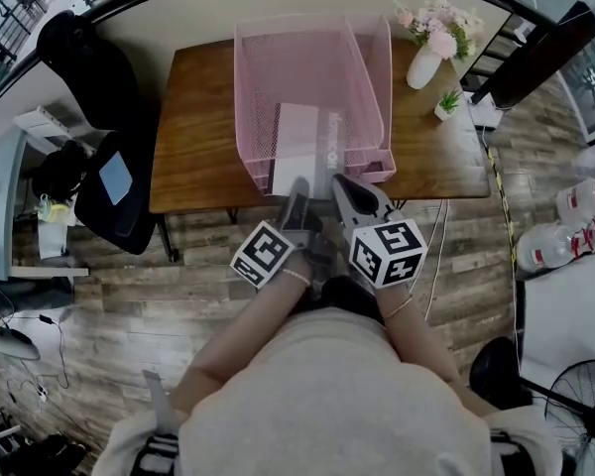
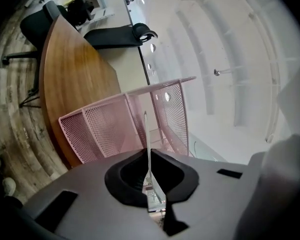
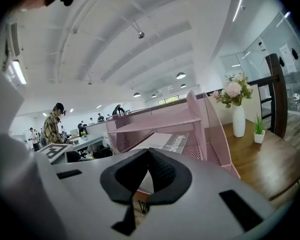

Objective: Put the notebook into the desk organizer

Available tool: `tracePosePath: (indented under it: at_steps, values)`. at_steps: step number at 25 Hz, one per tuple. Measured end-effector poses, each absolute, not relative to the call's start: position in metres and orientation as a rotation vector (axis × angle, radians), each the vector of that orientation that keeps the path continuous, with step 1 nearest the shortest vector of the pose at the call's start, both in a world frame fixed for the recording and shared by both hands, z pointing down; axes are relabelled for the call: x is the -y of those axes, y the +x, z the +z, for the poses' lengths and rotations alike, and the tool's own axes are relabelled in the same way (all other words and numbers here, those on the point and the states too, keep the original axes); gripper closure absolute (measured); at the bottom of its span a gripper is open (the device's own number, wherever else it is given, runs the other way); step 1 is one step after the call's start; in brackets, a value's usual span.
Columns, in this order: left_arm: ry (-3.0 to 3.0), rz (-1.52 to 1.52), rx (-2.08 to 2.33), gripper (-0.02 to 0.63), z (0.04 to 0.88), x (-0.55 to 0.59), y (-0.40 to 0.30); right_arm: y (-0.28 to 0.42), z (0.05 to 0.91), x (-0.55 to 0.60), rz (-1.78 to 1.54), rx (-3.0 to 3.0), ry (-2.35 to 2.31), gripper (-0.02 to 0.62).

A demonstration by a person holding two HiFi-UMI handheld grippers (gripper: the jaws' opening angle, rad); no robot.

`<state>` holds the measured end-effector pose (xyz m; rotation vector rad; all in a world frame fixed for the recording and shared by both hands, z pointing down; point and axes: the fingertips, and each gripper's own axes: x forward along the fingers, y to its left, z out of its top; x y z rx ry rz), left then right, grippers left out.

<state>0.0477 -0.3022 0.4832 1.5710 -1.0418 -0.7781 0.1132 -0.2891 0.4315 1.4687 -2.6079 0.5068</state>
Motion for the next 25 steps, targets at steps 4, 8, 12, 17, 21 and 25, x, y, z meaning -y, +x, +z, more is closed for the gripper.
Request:
tracePosePath:
  at_steps: [4, 8, 12, 17, 21, 25]
  values:
    - [1.530, -0.805, 1.053, 0.575, 0.487, 0.304, 0.046, 0.116, 0.430, 0.291, 0.496, 2.611, 1.471, 0.586]
    - [1.526, -0.811, 1.057, 0.569, 0.488, 0.308, 0.047, 0.117, 0.429, 0.293, 0.482, 2.614, 1.468, 0.586]
    - [1.530, -0.794, 1.046, 0.555, 0.488, 0.310, 0.049, 0.117, 0.427, 0.294, 0.476, 2.619, 1.460, 0.586]
    - [1.577, -0.741, 1.016, 0.545, 0.485, 0.306, 0.054, 0.113, 0.427, 0.292, 0.480, 2.625, 1.442, 0.586]
    - [1.605, -0.707, 1.005, 0.520, 0.484, 0.298, 0.056, 0.110, 0.429, 0.288, 0.489, 2.630, 1.432, 0.586]
    - [1.588, -0.692, 1.001, 0.518, 0.487, 0.290, 0.052, 0.105, 0.428, 0.281, 0.493, 2.649, 1.411, 0.586]
